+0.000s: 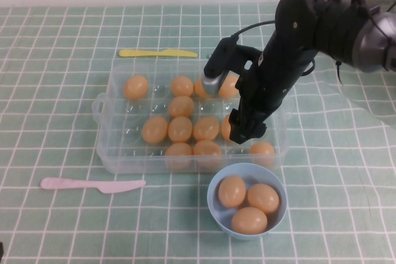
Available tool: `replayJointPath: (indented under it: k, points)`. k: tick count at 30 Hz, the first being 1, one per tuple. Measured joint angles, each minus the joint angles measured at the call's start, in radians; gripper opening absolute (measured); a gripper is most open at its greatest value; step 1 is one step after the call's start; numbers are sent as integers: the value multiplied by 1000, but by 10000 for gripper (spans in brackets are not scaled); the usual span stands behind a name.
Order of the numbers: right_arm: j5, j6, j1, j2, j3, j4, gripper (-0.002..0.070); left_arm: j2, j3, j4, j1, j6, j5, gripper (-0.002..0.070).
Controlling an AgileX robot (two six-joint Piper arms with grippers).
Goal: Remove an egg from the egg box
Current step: Pick up the egg from the plastic box
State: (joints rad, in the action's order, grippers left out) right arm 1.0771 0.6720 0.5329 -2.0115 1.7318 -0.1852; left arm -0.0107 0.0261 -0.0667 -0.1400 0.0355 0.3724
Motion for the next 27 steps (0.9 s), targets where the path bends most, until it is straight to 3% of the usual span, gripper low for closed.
replayJointPath:
  k: [27]
  points:
    - [-186, 181, 0, -97, 6, 3, 530, 0, 0, 0, 0, 0, 0, -3]
